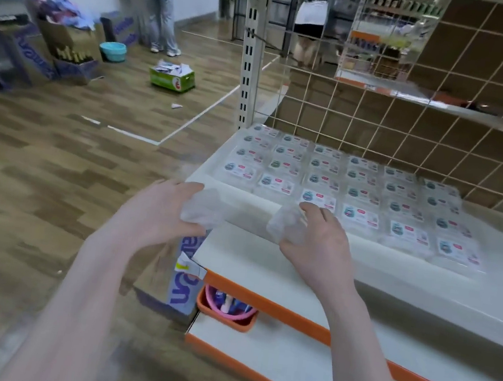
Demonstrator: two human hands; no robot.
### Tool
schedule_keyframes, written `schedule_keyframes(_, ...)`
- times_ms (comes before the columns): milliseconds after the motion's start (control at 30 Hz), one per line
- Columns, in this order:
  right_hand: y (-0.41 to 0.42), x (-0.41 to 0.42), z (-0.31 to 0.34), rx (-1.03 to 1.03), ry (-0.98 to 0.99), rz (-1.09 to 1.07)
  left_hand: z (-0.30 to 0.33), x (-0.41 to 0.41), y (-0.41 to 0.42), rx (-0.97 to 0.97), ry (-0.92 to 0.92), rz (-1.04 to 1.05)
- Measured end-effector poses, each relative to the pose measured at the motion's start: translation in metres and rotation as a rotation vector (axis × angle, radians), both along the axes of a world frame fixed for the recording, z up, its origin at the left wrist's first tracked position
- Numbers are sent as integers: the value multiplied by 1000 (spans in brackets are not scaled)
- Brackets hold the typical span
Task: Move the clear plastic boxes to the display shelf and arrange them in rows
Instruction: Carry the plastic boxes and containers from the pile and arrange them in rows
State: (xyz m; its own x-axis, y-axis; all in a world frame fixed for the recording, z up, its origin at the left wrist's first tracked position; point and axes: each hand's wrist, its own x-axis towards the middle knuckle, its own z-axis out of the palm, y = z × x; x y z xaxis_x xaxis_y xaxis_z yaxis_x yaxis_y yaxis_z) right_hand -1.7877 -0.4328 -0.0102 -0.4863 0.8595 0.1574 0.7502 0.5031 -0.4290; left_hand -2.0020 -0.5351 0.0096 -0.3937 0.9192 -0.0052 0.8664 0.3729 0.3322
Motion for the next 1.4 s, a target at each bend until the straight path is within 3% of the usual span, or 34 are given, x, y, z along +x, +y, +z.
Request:
schedule_keyframes(500,39,-89,-5,-77,53,-49,-9,-83,49,31,-57,-68)
schedule_keyframes(900,39,-138,-4,-40,-84,-179,-7,-136,70,-36,-88,-257)
schedule_keyframes(1400,72,-177,15,-155,-322,-116,-7,-176,76,-60,-120,-303)
